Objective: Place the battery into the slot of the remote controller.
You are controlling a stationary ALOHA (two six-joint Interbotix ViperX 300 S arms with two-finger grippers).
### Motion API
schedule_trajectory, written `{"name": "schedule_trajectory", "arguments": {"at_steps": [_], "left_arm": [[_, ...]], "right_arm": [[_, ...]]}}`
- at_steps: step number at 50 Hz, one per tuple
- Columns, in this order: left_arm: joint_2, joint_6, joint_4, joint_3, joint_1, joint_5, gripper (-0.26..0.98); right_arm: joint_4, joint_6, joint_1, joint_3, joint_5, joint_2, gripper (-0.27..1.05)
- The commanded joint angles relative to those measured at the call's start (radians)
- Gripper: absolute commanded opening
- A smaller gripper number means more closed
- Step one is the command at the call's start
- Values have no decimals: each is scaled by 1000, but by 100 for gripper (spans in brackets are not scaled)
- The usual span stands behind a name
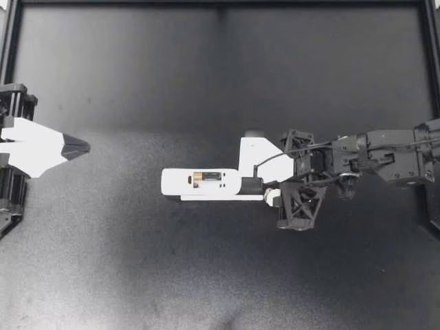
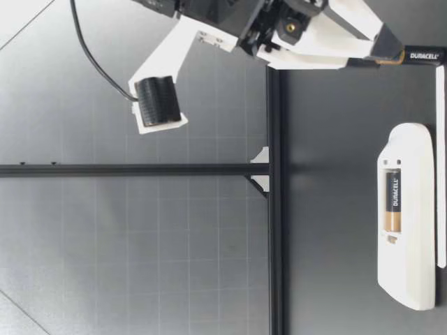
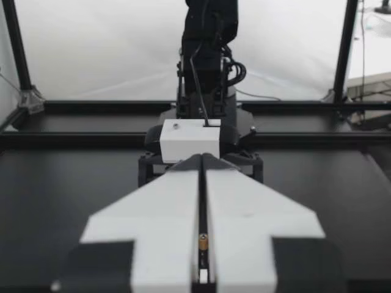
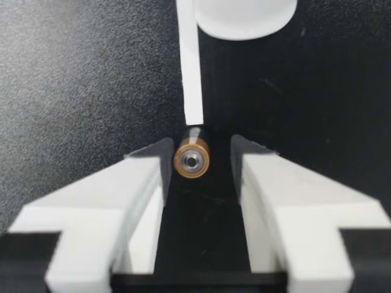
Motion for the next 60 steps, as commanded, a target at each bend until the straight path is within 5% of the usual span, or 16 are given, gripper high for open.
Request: {"name": "schedule_trajectory", "arguments": {"at_steps": [1,16,31,40,60], "left_arm": [[8,-2,-2,-9,2,-9,-18],[8,-2,-2,-6,2,-9,-18],[8,5,-2,-6,2,-9,-18],[29,3,-2,-11,2,14,-18],[468,-2,-21,-192,67,342,-18]], "right_arm": [[-2,-2,-6,-17,-9,-9,41],[5,-3,-3,-20,-9,3,38],[14,-2,21,-26,15,-8,0],[18,-3,26,-20,5,-41,-5],[15,-3,2,137,-620,-110,-5]]}}
